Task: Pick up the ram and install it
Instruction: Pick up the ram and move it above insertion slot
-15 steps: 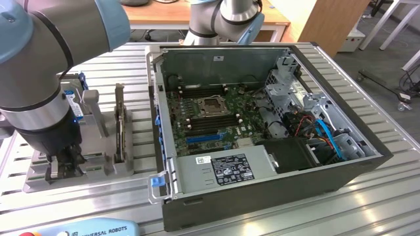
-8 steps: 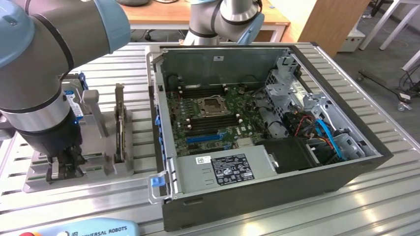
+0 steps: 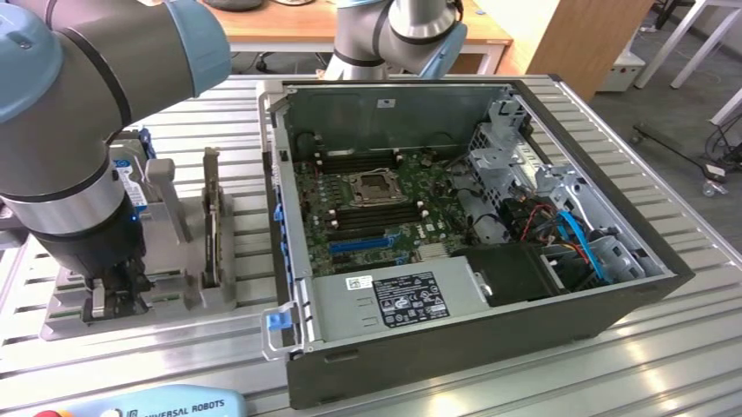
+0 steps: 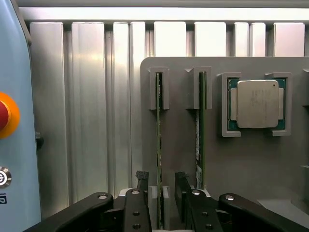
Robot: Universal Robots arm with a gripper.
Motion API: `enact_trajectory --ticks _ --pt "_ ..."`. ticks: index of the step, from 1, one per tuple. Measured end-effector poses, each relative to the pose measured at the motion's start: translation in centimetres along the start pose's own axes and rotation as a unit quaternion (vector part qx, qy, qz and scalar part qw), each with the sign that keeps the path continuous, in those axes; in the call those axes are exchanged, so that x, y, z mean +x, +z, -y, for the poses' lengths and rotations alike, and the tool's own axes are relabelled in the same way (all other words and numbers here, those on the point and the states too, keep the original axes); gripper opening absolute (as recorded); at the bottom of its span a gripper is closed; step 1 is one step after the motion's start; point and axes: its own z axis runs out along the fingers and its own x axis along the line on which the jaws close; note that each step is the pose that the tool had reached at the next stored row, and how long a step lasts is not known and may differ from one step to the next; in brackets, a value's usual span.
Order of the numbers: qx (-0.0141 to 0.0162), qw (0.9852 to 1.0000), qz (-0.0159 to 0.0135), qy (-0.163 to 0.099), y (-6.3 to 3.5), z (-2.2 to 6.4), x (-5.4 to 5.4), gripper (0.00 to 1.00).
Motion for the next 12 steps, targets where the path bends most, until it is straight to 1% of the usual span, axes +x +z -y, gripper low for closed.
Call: enact_trajectory --ticks 12 --pt "-0.0001 1.0000 -0.0001 0.000 0.20 -0.14 0.06 0.36"
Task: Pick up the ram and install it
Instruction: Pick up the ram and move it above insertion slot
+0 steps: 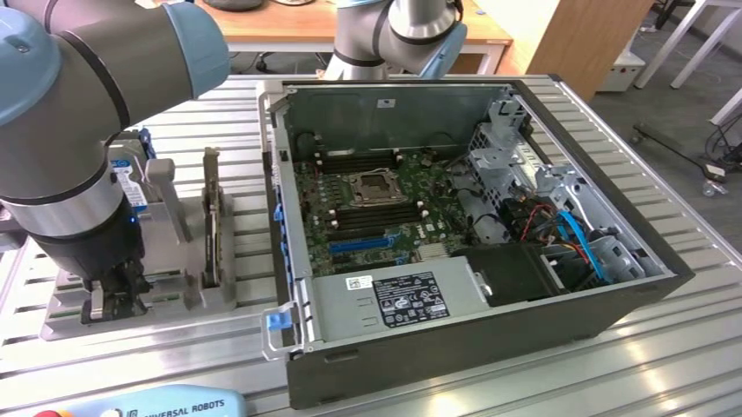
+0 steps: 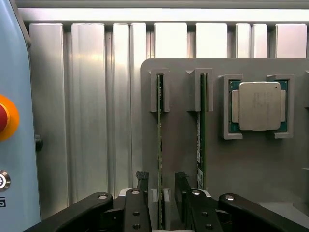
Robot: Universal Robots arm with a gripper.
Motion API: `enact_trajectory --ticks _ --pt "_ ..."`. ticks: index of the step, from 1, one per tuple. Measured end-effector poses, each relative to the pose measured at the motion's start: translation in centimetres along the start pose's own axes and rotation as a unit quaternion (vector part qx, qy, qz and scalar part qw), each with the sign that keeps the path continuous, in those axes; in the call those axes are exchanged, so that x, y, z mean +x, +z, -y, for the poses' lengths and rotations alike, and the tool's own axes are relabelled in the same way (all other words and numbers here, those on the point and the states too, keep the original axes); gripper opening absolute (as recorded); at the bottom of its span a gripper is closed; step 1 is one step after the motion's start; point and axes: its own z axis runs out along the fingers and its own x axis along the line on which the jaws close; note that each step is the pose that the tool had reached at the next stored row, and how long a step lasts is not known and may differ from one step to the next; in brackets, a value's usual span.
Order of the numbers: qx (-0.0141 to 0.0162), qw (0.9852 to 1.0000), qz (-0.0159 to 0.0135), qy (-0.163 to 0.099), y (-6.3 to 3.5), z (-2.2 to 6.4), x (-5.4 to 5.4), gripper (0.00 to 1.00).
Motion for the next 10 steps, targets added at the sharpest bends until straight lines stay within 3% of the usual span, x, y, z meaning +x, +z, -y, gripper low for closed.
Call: enact_trajectory --ticks 10 --pt "0.0001 1.0000 0.0000 0.000 0.01 0.00 0.00 0.34"
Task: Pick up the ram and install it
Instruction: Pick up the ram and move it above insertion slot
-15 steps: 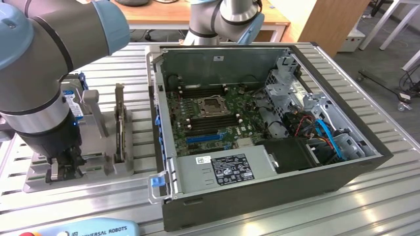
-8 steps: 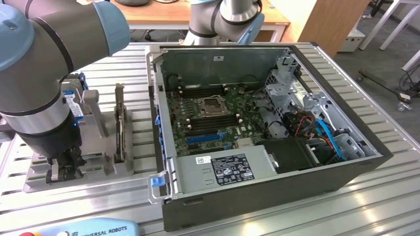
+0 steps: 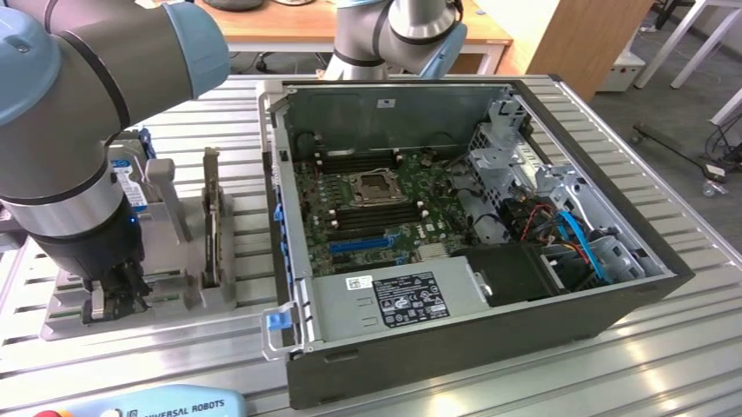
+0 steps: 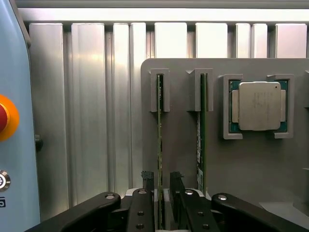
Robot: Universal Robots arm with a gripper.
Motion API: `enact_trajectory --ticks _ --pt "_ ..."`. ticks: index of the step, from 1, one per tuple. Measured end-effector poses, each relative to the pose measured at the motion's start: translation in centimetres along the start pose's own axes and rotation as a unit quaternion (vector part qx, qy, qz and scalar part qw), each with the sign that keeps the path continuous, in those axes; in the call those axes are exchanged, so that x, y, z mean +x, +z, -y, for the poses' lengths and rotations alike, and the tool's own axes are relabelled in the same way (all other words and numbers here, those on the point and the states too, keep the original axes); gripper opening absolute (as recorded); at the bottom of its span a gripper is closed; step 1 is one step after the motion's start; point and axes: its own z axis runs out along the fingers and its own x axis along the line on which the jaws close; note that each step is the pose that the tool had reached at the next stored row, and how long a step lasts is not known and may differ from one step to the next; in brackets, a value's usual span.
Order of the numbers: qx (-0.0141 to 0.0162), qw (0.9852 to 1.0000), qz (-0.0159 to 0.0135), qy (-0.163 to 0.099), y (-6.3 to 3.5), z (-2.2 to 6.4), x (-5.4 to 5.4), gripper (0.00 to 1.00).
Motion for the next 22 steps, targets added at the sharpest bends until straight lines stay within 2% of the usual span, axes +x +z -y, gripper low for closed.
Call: enact_trajectory --ticks 1,22 --pt "0.0000 1.0000 0.0000 0.000 0.00 0.00 0.00 0.27" --pt "0.0001 1.0000 0.0001 0.000 0.15 0.00 -0.12 0.27"
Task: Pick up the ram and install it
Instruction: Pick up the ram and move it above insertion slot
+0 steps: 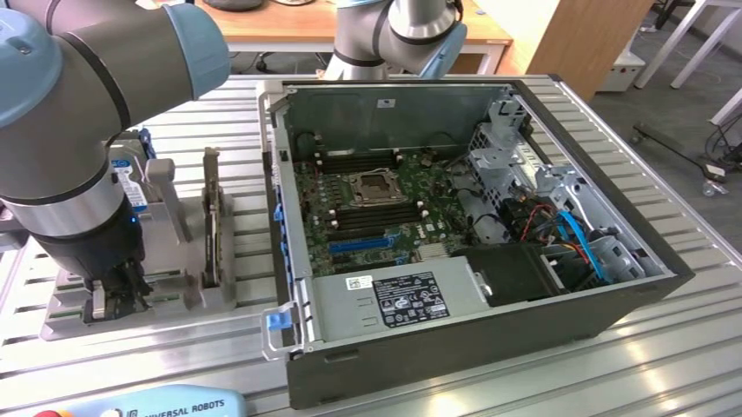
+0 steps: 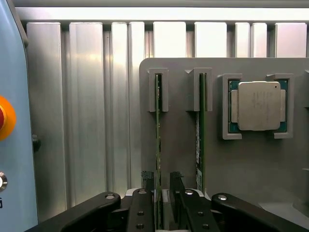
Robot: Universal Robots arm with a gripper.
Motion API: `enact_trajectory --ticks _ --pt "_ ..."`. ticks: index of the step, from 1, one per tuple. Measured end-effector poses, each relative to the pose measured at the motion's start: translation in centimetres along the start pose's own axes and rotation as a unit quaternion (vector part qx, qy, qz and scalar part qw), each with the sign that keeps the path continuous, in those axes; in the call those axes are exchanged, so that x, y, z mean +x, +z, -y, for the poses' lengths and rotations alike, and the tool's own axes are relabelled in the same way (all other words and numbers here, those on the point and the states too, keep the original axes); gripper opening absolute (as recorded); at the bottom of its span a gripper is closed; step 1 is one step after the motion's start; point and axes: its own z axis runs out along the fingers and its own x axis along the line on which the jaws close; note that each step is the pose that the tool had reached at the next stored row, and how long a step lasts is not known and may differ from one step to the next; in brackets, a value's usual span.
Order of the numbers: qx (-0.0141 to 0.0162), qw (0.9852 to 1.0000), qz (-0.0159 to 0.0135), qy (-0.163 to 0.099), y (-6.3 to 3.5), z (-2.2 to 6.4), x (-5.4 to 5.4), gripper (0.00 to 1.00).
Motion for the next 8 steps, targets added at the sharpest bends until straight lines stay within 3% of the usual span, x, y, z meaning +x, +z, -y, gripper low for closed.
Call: enact_trajectory --ticks 8 --pt "-0.0002 1.0000 -0.0002 0.000 -0.02 -0.02 0.02 0.27"
